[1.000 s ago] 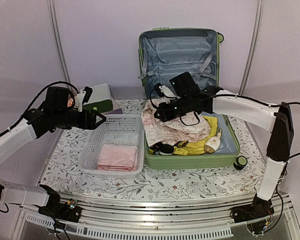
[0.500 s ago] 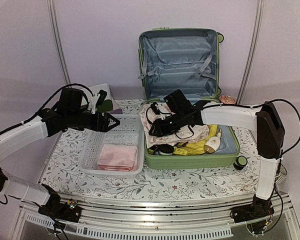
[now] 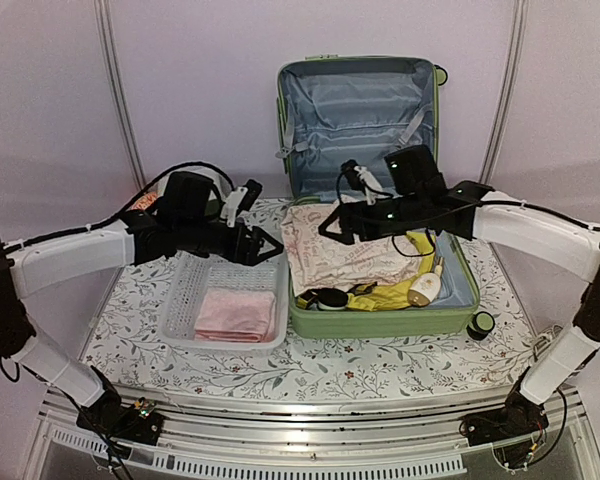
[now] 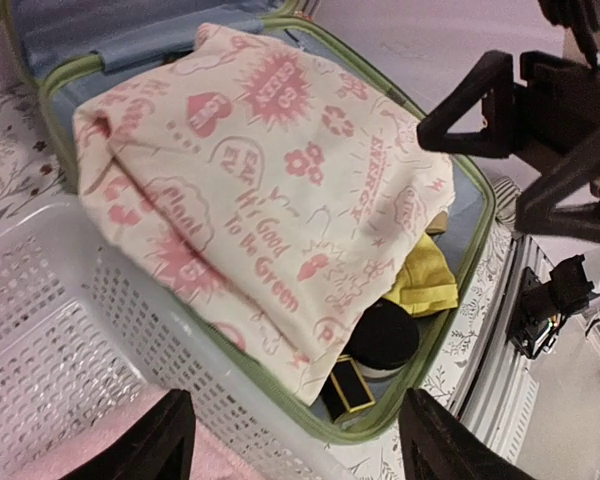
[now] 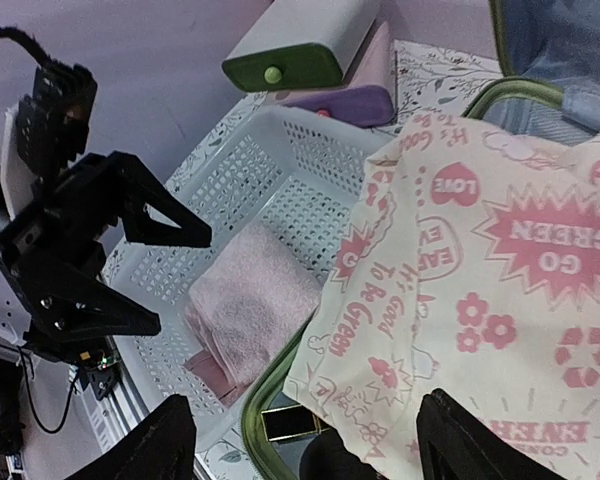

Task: Open, take out, and arrange the luggage
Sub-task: Adjust the clothes in the opened luggage.

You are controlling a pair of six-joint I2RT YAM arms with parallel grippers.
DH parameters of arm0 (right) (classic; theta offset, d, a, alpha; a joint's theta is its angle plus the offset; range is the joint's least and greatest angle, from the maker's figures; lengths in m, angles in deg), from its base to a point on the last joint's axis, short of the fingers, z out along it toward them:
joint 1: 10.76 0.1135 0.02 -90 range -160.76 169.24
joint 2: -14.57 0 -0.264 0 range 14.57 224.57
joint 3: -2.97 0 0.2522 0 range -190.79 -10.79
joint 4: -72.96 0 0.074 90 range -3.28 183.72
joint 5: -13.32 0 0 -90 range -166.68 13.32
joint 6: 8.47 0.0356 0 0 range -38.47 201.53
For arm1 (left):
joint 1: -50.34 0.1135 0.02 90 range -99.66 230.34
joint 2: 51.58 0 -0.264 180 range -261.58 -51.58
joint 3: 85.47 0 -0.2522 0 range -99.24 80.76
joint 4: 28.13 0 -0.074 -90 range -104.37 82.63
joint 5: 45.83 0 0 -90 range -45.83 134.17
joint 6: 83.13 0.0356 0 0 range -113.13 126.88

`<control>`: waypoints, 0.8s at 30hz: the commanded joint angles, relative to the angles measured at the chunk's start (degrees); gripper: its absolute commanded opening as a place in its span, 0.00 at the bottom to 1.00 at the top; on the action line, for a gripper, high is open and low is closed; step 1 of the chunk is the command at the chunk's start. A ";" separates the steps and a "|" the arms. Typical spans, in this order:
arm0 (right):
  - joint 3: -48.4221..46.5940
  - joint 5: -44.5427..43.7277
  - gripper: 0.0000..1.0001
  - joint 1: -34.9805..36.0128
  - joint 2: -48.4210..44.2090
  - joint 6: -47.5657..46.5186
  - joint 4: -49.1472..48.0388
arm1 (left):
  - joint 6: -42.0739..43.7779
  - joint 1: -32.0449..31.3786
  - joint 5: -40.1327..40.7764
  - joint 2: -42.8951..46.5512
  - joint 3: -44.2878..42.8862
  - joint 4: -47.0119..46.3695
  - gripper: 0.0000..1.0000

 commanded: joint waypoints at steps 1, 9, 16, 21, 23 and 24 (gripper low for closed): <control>5.44 1.08 0.81 -6.58 -6.59 0.38 0.66 | 0.85 -3.47 -1.34 -5.82 -5.48 -5.89 0.72; 16.90 10.10 0.91 -23.26 -10.20 0.75 1.23 | 0.45 -8.01 -2.37 -20.65 -18.31 -7.76 0.67; 22.13 24.11 0.93 -29.75 -6.59 -0.55 -5.37 | -1.81 -6.83 4.65 -34.88 -28.69 -0.70 0.61; 23.25 31.07 0.86 -30.65 -0.34 0.31 -9.54 | -2.19 -6.61 8.37 -38.48 -31.52 3.74 0.58; 24.10 33.13 0.84 -30.68 1.42 0.91 -11.68 | -2.50 -6.62 8.66 -38.53 -31.16 3.73 0.57; 24.49 33.95 0.83 -30.67 2.21 1.52 -12.72 | -2.59 -6.56 8.80 -38.64 -31.03 3.79 0.57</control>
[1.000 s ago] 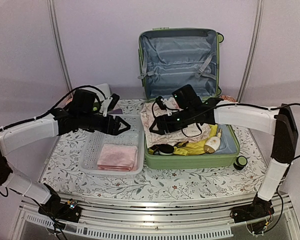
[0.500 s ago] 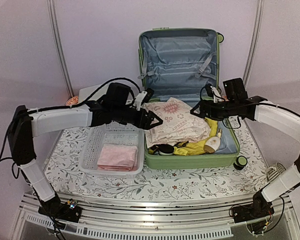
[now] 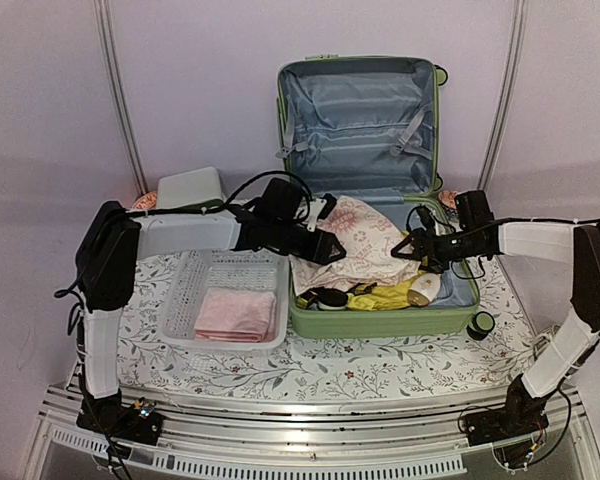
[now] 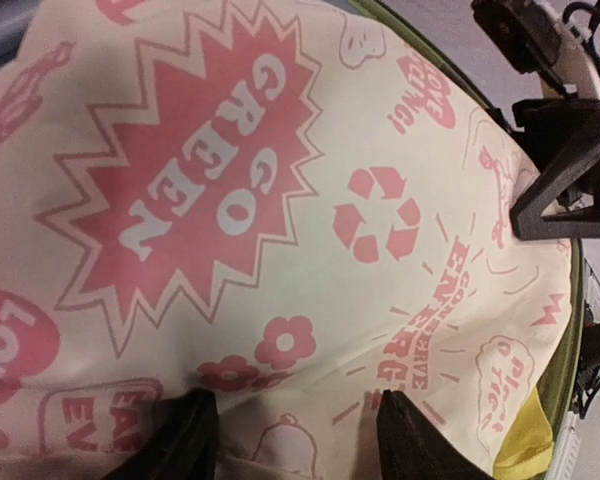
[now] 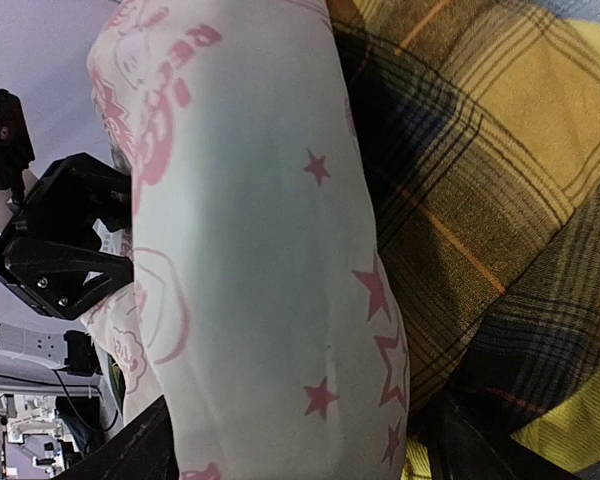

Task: Open, take out, and arrange the luggage
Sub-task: Adjust the clothes in the opened luggage, then pick up the clothes from the opened luggage, then place the clothes in the bin.

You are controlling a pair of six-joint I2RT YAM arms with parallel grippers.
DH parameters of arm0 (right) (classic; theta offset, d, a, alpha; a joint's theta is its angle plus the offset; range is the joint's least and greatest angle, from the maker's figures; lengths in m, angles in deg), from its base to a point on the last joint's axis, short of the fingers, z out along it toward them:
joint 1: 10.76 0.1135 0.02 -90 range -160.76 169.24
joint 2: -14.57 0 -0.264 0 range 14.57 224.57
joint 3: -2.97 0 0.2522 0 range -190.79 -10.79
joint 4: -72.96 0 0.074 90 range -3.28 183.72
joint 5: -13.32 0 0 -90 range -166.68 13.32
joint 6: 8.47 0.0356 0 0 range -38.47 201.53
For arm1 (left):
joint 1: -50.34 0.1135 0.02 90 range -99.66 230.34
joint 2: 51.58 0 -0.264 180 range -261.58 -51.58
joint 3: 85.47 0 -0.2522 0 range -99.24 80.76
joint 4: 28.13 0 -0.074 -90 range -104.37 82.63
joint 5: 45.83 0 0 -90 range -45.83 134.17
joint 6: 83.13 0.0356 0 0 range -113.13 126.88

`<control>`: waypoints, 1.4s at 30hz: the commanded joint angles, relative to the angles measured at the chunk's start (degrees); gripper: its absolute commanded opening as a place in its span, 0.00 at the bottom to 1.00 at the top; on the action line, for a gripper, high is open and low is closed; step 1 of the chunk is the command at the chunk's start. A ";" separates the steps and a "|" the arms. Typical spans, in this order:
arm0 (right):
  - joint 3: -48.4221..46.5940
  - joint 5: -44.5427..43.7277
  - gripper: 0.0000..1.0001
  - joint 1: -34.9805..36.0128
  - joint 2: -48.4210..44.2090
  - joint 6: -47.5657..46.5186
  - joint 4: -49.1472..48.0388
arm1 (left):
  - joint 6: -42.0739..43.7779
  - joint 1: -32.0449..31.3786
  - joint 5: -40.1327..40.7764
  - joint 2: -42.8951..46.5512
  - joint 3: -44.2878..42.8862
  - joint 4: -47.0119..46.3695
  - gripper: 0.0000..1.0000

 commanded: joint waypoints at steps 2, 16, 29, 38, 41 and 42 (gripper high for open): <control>2.39 9.44 0.83 -0.23 4.16 1.86 -7.11 | -1.22 0.69 3.88 -1.37 -0.18 5.56 0.57; 0.01 16.79 0.09 -0.13 -5.66 11.55 -11.89 | 1.44 -0.71 0.88 8.76 5.81 -1.15 0.60; -4.60 7.68 0.04 4.39 -17.62 28.58 -16.20 | 12.07 -8.49 11.89 26.22 13.95 -7.77 0.83; -5.09 6.70 0.04 5.53 -18.13 28.64 -14.68 | 17.41 -14.07 23.17 25.99 15.49 -10.31 0.98; -4.94 6.38 0.04 5.49 -18.41 28.20 -14.18 | 17.41 -14.72 24.31 26.44 17.07 -13.07 0.98; -4.99 6.26 0.04 5.48 -18.42 28.11 -14.00 | 18.04 -14.91 23.95 26.50 17.54 -14.47 0.98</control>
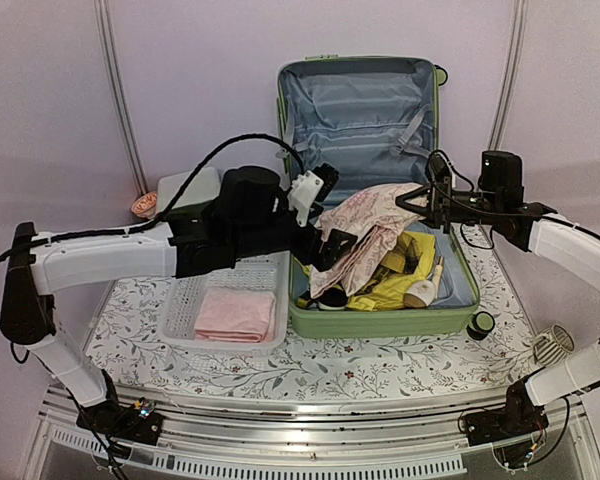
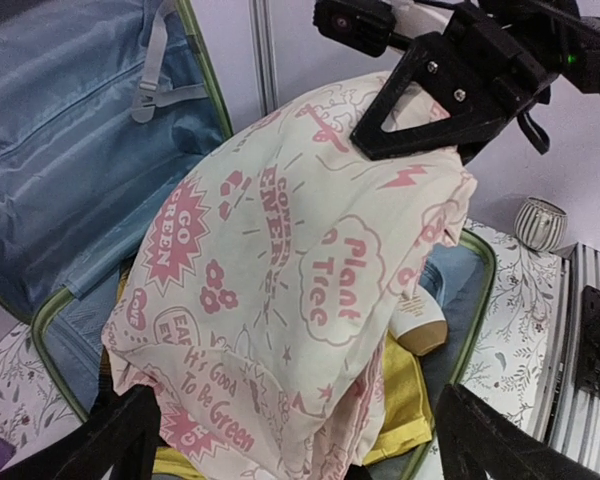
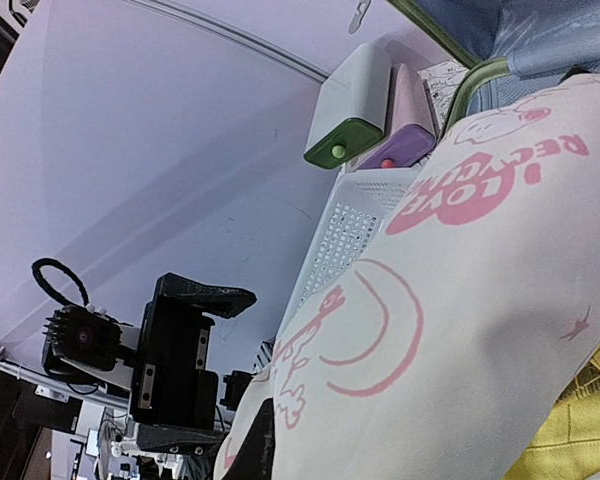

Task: Open, take out, and arrange the luggage
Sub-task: Place the clothes in the bin.

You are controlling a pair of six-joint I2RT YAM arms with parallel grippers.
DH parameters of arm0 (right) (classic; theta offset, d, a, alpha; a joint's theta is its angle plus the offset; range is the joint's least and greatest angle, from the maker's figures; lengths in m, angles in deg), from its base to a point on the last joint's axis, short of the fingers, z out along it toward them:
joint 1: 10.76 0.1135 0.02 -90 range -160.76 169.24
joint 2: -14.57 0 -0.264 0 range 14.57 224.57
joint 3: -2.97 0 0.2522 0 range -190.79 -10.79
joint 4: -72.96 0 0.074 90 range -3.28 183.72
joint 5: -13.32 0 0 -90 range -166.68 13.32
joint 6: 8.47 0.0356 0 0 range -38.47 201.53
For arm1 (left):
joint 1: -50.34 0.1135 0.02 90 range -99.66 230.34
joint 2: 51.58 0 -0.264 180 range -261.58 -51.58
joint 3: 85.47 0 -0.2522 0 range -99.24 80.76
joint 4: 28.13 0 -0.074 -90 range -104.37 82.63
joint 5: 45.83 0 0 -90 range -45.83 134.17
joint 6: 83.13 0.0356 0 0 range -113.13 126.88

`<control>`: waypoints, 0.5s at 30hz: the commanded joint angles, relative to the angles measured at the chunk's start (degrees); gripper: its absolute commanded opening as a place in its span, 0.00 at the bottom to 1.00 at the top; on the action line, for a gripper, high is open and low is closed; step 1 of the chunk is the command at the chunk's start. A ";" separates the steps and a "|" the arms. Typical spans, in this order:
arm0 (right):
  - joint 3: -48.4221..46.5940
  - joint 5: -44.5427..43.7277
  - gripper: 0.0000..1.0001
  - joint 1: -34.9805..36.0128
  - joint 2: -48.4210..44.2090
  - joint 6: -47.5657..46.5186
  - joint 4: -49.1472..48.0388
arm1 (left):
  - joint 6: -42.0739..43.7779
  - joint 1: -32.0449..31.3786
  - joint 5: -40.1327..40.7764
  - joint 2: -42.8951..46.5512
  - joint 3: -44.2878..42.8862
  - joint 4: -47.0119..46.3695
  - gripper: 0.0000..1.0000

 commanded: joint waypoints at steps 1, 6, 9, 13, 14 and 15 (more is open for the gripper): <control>-2.05 -0.64 0.04 0.47 -2.29 -0.51 -2.11 | 3.02 -1.36 3.61 -0.07 2.18 -5.70 0.98; -2.07 -0.36 0.04 0.46 -2.03 -0.46 -2.09 | 5.27 -2.70 3.34 -2.72 0.67 -6.63 0.98; -1.88 -0.14 0.04 0.54 -2.03 -0.10 -2.40 | 3.19 -3.00 5.37 -5.01 -0.19 -8.81 0.98; -1.91 0.05 0.04 0.54 -1.89 0.12 -2.60 | 2.45 -3.33 4.25 -8.42 -1.13 -12.27 0.98; -1.83 0.01 0.04 0.52 -1.86 0.09 -2.59 | 2.42 -3.34 4.21 -9.47 -2.04 -11.95 0.98; -1.85 0.13 0.04 0.54 -1.78 0.08 -2.59 | 2.36 -3.43 4.42 -10.53 -3.09 -11.35 0.98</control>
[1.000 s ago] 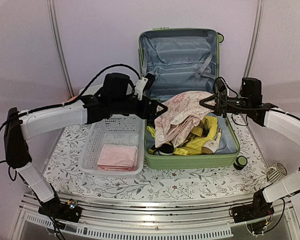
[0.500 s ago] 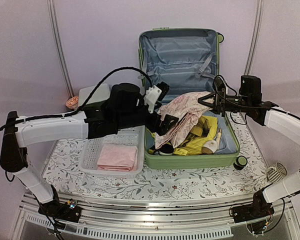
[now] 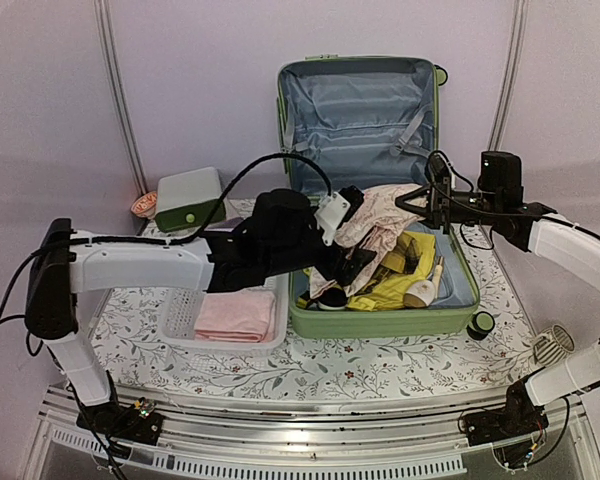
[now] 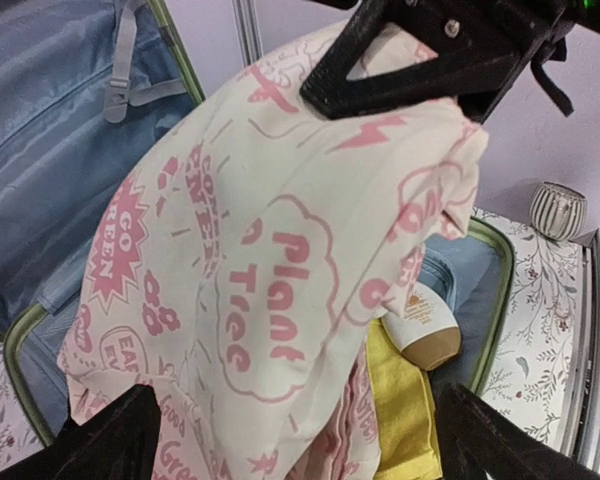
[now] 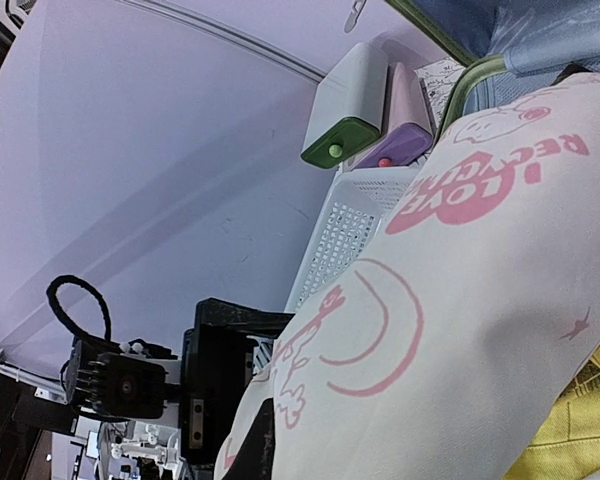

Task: Open, take out, and arrange the luggage
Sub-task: Place the clothes in the bin.

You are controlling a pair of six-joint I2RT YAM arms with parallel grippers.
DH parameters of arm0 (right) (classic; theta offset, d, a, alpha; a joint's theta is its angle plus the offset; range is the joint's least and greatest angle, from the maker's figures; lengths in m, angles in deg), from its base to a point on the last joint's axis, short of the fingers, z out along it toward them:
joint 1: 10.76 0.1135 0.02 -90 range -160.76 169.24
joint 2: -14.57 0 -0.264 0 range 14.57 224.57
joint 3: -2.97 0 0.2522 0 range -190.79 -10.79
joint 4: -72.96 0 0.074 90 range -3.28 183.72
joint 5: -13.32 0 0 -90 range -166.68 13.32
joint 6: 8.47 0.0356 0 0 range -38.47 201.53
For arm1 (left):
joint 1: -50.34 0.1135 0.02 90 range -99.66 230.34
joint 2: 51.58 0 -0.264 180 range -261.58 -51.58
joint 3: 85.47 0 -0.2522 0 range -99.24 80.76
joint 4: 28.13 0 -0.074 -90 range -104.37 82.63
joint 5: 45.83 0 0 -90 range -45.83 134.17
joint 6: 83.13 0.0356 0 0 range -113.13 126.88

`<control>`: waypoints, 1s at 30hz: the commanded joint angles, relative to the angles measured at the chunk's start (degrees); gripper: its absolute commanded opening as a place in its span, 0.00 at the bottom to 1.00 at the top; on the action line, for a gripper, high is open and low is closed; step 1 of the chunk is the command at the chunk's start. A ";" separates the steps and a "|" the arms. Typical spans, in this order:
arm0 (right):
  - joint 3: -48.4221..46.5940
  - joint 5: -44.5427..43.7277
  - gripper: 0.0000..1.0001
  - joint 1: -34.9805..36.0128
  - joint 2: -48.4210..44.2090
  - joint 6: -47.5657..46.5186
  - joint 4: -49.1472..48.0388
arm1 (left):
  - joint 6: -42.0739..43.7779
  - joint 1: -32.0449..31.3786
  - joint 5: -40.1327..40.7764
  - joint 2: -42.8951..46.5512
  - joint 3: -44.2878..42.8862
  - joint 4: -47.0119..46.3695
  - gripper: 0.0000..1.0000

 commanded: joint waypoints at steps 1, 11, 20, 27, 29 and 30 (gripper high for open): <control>-1.82 0.88 0.04 0.39 -1.81 0.03 -2.98 | -0.56 -0.75 0.79 -3.60 -4.17 -1.80 0.98; -1.99 1.53 0.04 0.35 -2.03 0.81 -3.56 | 1.44 -2.73 9.16 -9.99 -5.73 -2.40 0.98; -1.86 2.06 0.04 0.33 -2.09 1.52 -4.20 | -0.03 -4.56 19.56 -15.50 -6.55 -2.35 0.98; -1.70 2.00 0.04 0.35 -2.21 1.53 -3.87 | 3.46 -4.81 24.64 -16.72 -6.75 -3.19 0.73; -1.61 1.86 0.04 0.33 -2.17 1.41 -3.61 | 4.73 -4.96 26.57 -15.79 -6.71 -3.15 0.53; -1.61 1.69 0.04 0.33 -2.13 1.29 -3.51 | 5.43 -5.11 27.77 -15.31 -6.70 -3.11 0.41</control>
